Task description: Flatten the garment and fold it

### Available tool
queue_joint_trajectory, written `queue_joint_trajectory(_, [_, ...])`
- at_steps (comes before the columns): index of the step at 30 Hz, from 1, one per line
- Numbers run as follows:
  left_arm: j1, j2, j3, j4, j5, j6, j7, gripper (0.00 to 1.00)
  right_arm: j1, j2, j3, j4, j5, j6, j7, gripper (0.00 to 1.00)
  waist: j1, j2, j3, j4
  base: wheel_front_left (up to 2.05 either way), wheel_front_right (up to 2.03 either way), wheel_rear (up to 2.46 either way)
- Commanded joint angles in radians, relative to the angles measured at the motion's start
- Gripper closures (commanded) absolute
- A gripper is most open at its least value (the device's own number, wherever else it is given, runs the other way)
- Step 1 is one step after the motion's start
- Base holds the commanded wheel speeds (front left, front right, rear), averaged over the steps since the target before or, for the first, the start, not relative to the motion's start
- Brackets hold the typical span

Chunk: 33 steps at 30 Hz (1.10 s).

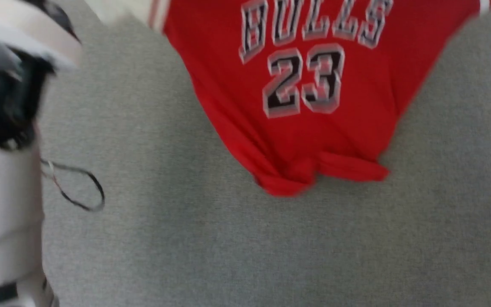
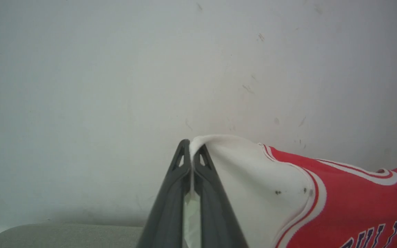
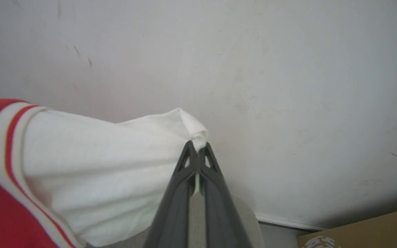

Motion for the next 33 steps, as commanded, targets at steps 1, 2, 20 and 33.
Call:
queue_joint_trajectory(1, [-0.095,-0.016,0.046,0.037,-0.036,0.031,-0.017,1.00,-0.076,0.004,0.006,0.003,-0.014,-0.002,-0.040,1.00,-0.0001,0.0000,0.063,-0.057,0.00,0.00,0.00])
queue_joint_trajectory(2, [-0.139,-0.023,0.066,0.055,-0.048,0.043,-0.026,1.00,-0.112,0.011,0.008,0.007,-0.022,-0.002,-0.062,1.00,-0.0001,0.0000,0.075,-0.066,0.00,0.00,0.00])
queue_joint_trajectory(20, [-0.536,-0.003,0.145,0.364,-0.037,0.058,-0.268,1.00,-0.468,0.130,0.001,0.202,-0.220,-0.002,-0.406,1.00,-0.0001,0.0000,0.139,-0.127,0.00,0.00,0.00])
queue_joint_trajectory(33, [-0.113,0.001,0.062,0.470,-0.060,-0.073,-0.218,1.00,-0.057,0.066,0.196,0.225,0.057,-0.002,-0.576,1.00,-0.0001,0.0000,0.082,-0.109,0.00,0.00,0.00])
